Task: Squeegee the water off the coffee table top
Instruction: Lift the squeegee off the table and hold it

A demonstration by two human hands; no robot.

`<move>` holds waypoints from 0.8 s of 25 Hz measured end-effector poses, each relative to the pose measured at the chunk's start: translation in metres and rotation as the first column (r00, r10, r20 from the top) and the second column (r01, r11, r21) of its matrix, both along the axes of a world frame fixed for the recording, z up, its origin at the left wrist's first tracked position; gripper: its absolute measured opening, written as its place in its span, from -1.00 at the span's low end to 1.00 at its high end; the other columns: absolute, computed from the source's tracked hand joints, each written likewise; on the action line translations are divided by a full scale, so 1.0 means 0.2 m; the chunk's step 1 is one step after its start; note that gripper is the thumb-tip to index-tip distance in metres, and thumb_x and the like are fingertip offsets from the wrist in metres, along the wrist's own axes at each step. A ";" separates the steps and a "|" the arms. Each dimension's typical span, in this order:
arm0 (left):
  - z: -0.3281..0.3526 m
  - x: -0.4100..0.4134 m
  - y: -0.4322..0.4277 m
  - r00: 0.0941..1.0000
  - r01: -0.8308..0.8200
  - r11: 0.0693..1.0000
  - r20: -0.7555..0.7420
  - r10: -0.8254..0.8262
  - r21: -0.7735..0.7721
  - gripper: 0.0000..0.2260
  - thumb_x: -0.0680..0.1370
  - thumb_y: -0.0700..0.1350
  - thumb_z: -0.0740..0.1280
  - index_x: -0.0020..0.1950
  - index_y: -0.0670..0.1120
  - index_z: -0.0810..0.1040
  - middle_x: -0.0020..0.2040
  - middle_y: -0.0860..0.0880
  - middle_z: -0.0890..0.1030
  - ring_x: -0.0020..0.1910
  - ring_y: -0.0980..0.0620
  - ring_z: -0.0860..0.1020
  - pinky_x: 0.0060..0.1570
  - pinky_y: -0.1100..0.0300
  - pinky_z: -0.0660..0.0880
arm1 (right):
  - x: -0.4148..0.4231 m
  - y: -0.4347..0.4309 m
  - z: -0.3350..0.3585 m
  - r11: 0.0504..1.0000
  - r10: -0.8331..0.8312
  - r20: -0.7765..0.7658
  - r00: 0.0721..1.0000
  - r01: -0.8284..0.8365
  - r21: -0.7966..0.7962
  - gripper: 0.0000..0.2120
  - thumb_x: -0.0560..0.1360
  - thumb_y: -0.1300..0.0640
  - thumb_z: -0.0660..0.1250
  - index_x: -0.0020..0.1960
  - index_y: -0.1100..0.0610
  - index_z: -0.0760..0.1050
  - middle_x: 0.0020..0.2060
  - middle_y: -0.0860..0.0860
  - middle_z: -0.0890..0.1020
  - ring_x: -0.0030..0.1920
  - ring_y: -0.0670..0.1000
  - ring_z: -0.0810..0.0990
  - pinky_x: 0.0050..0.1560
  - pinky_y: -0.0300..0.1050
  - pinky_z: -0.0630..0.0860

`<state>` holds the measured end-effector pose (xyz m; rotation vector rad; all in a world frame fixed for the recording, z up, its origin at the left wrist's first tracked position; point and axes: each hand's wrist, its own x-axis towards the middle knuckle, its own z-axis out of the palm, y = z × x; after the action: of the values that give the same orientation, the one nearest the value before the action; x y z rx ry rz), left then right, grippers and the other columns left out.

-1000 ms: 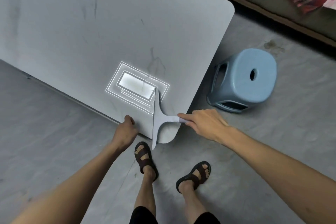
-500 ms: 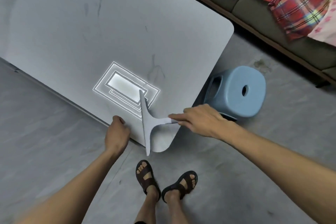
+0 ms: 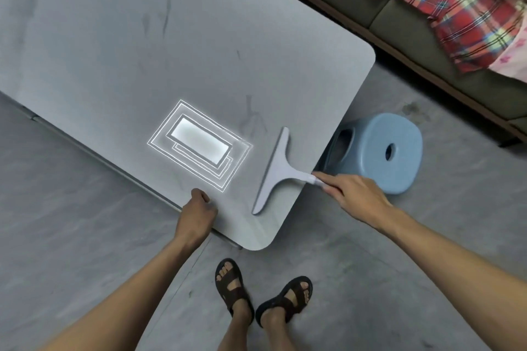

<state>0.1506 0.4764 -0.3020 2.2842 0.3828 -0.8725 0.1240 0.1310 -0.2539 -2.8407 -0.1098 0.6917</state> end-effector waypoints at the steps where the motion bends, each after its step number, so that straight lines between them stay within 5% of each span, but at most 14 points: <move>1: 0.01 0.00 -0.04 1.000 0.011 1.000 -0.003 -0.011 -0.002 -0.87 0.49 -0.23 0.21 0.00 -0.10 0.31 -0.32 -0.08 0.46 -0.40 -0.04 0.39 -0.43 0.12 0.27 | -0.10 -0.09 0.02 0.998 -0.048 0.005 0.999 0.048 -0.036 -0.63 0.61 -0.15 0.07 0.41 -0.30 0.28 -0.22 -0.09 0.59 -0.18 0.03 0.61 -0.25 -0.02 0.53; 6: 0.10 -0.01 -0.25 0.992 0.107 0.994 0.060 -0.107 -0.001 -0.81 0.50 -0.20 0.25 0.07 -0.07 0.30 -0.15 -0.05 0.50 -0.20 -0.08 0.51 -0.25 0.03 0.46 | -0.49 -0.29 0.13 0.974 -0.201 0.013 0.980 0.201 -0.102 -0.65 0.59 -0.12 0.14 0.37 -0.29 0.34 0.00 -0.09 0.69 -0.05 0.07 0.65 -0.21 -0.05 0.52; 9: 0.19 -0.01 -0.39 0.980 0.187 0.982 0.076 -0.186 0.001 -0.83 0.49 -0.16 0.27 0.07 -0.06 0.39 -0.15 -0.04 0.56 -0.17 -0.09 0.55 -0.17 0.01 0.50 | -0.51 -0.24 0.15 0.915 -0.403 0.009 0.915 0.402 0.035 -0.72 0.58 -0.08 0.19 0.27 -0.15 0.49 -0.13 -0.02 0.70 -0.15 0.10 0.64 -0.23 -0.03 0.49; 10: 0.23 -0.01 -0.45 0.975 0.213 0.977 0.072 -0.211 -0.019 -0.86 0.50 -0.14 0.27 0.05 -0.05 0.43 -0.17 -0.05 0.59 -0.19 -0.08 0.57 -0.15 0.00 0.53 | -0.50 -0.19 0.15 0.803 -0.562 -0.080 0.823 0.567 0.185 -0.78 0.58 -0.04 0.20 0.15 -0.06 0.54 -0.23 0.01 0.66 -0.23 0.10 0.60 -0.24 -0.01 0.47; 11: 0.26 -0.02 -0.52 0.972 0.232 0.970 0.060 -0.228 -0.068 -0.88 0.51 -0.12 0.27 0.03 -0.06 0.47 -0.17 -0.07 0.63 -0.21 -0.08 0.60 -0.13 -0.02 0.56 | -0.49 -0.14 0.14 0.596 -0.689 -0.253 0.679 0.730 0.335 -0.83 0.59 0.02 0.20 0.02 0.03 0.54 -0.31 0.02 0.61 -0.29 0.07 0.56 -0.26 -0.02 0.47; 13: 0.33 -0.06 -0.67 0.969 0.238 0.942 -0.010 -0.247 -0.238 -0.88 0.53 -0.07 0.31 0.00 -0.09 0.54 -0.17 -0.10 0.67 -0.25 -0.03 0.64 -0.06 -0.05 0.61 | -0.45 -0.08 0.12 0.171 -0.679 -0.608 0.412 0.894 0.414 -0.85 0.60 0.12 0.20 -0.09 0.12 0.49 -0.31 0.01 0.63 -0.25 0.02 0.56 -0.25 -0.13 0.46; 14: 0.35 -0.09 -0.75 0.962 0.226 0.917 -0.073 -0.263 -0.328 -0.84 0.53 -0.03 0.35 -0.01 -0.12 0.56 -0.16 -0.11 0.68 -0.25 -0.01 0.64 -0.04 -0.03 0.61 | -0.44 -0.08 0.09 0.074 -0.598 -0.722 0.349 0.920 0.384 -0.85 0.60 0.13 0.20 -0.06 0.14 0.51 -0.24 0.00 0.69 -0.21 -0.01 0.59 -0.21 -0.17 0.42; 17: 0.36 -0.19 -1.01 0.899 0.228 0.868 -0.246 -0.362 -0.441 -0.67 0.47 0.09 0.42 0.03 -0.16 0.58 -0.09 -0.11 0.67 -0.23 0.00 0.62 -0.08 0.06 0.60 | -0.39 -0.18 0.01 -0.023 -0.448 -0.848 0.284 0.944 0.329 -0.82 0.59 0.12 0.22 -0.04 0.16 0.57 -0.10 0.03 0.73 -0.19 -0.09 0.64 -0.24 -0.19 0.32; 20: 0.32 -0.24 -1.30 0.901 0.231 0.866 -0.238 -0.362 -0.444 -0.80 0.46 0.00 0.46 -0.04 -0.09 0.58 -0.18 -0.05 0.67 -0.29 0.05 0.63 -0.14 0.15 0.63 | -0.32 -0.39 -0.07 -0.149 -0.418 -0.877 0.238 0.934 0.324 -0.85 0.59 0.17 0.25 0.00 0.22 0.56 -0.10 0.11 0.72 -0.22 -0.04 0.65 -0.28 -0.22 0.40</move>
<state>0.1033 0.2158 -0.2387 1.8398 -0.0339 -1.3470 0.0601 0.0528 -0.2682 -1.0850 0.9557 0.6848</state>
